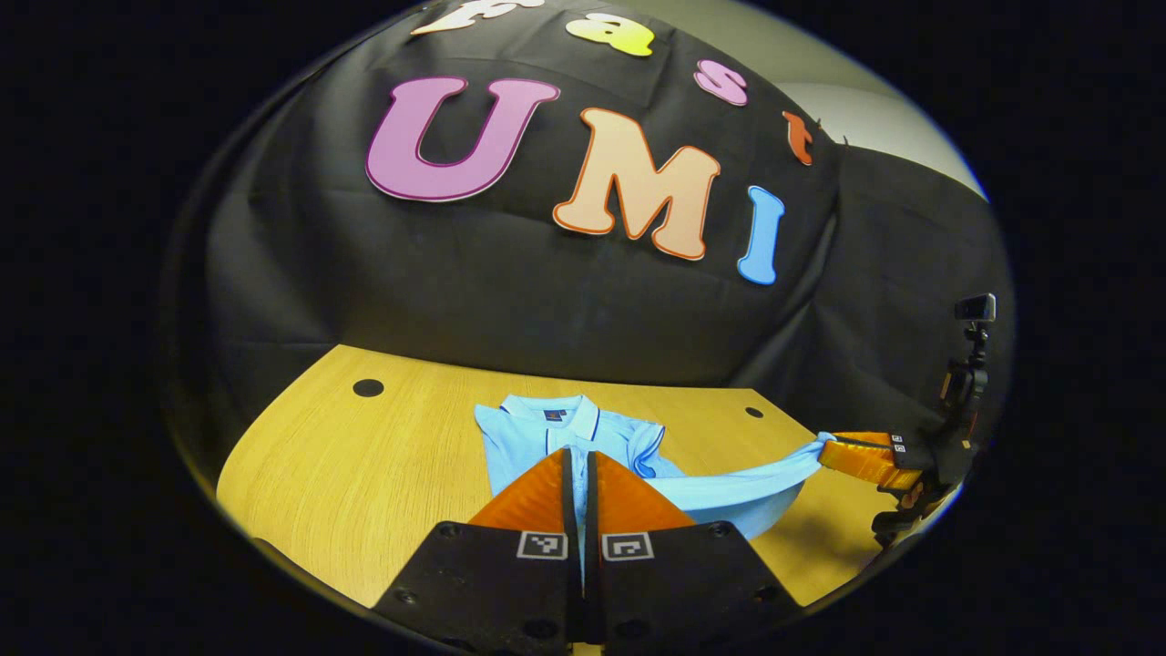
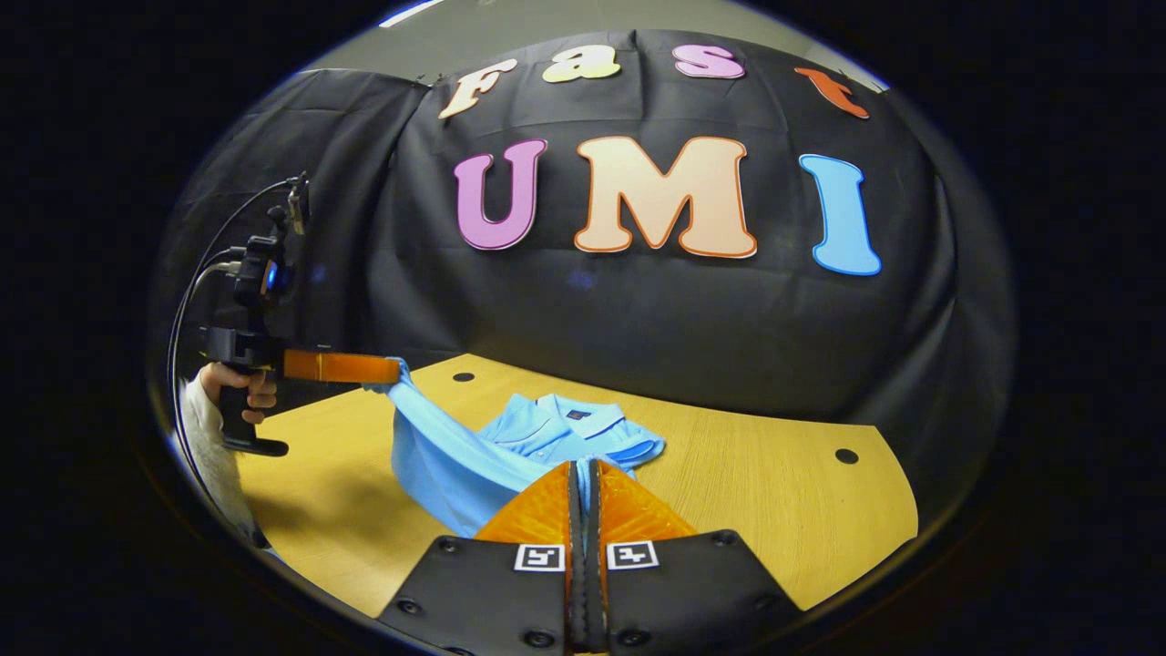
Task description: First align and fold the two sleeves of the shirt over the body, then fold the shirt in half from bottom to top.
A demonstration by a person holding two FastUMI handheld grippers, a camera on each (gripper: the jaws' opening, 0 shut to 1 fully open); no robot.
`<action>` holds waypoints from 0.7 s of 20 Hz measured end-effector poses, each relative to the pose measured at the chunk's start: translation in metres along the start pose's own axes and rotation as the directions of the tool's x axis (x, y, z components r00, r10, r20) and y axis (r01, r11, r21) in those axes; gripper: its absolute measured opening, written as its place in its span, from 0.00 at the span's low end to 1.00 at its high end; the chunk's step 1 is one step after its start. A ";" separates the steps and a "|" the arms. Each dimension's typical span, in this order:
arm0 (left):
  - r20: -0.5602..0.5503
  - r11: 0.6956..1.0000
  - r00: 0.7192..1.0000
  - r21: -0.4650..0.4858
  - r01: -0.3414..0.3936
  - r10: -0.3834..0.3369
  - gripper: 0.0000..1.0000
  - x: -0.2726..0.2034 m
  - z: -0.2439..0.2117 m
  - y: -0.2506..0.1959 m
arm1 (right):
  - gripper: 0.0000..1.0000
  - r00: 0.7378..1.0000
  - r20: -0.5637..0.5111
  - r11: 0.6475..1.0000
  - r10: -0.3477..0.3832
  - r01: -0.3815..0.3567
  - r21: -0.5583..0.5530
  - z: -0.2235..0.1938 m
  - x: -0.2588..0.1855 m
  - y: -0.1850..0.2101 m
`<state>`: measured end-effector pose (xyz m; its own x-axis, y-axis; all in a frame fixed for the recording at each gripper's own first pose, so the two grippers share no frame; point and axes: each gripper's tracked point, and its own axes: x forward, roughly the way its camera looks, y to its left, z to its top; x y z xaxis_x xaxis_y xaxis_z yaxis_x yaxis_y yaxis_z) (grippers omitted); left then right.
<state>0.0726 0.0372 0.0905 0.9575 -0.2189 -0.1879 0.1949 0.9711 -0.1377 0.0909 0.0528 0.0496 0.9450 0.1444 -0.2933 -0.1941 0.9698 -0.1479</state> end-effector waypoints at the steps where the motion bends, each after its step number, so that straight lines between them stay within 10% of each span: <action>1: 0.002 1.000 1.000 -0.008 -0.007 0.008 0.00 0.010 0.004 0.005 | 0.02 1.000 0.001 1.000 -0.007 0.007 -0.001 0.006 0.011 -0.004; 14: -0.072 0.982 0.979 0.040 -0.187 0.189 0.00 0.146 0.001 0.090 | 0.02 0.986 -0.108 0.990 -0.128 0.134 0.045 -0.035 0.168 -0.061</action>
<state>0.2299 0.0927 0.0516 0.9594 -0.0376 -0.2796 0.0212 0.9979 -0.0614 0.2518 0.0112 -0.0241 0.9280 -0.0033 -0.3725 -0.0539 0.9882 -0.1431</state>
